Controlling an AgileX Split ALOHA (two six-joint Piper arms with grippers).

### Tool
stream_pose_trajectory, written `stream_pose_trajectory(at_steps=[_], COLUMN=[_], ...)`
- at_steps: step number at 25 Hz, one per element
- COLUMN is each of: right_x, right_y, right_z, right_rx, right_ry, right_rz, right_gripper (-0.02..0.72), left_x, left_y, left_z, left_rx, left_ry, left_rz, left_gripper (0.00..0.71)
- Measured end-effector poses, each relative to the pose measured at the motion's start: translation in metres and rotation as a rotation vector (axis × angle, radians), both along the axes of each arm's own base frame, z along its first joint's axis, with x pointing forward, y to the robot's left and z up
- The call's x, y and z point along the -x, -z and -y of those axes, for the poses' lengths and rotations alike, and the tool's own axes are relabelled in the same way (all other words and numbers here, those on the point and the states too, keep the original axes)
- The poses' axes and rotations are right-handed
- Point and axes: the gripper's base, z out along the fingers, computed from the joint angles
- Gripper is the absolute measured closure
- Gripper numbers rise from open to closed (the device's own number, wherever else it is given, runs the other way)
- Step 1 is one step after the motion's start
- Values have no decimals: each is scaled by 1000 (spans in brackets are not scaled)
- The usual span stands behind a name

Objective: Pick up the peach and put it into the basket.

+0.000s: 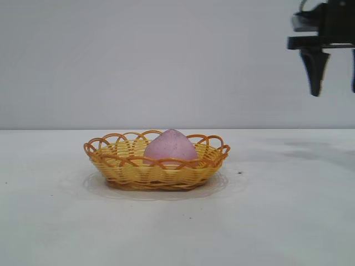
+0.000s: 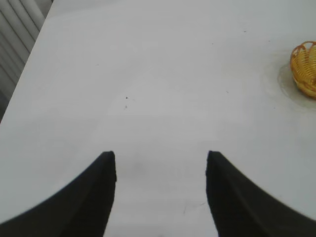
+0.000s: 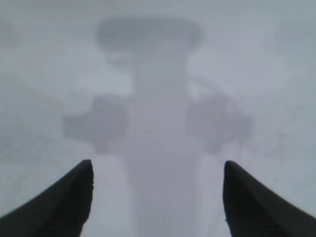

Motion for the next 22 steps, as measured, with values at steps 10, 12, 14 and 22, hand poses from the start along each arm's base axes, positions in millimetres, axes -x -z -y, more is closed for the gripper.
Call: stream_pose_trajectory(at_steps=[10,12,14,22], right_x=[104,145,189,332], right_y=[-57,-47,-44,-40], right_z=[4,5,7,12], right_rx=[-17,-21,-23,-49], right_ry=[3,5,6,5], right_rz=[30,-14,-17,185], right_gripper=[230,230,230,230], left_x=[0,0,0,0], left_y=[0,0,0,0], left_z=[0,0,0,0], left_rx=[0,0,0,0], left_ry=[0,0,0,0], left_rz=[0,0,0,0], left_gripper=[355,355,355,355])
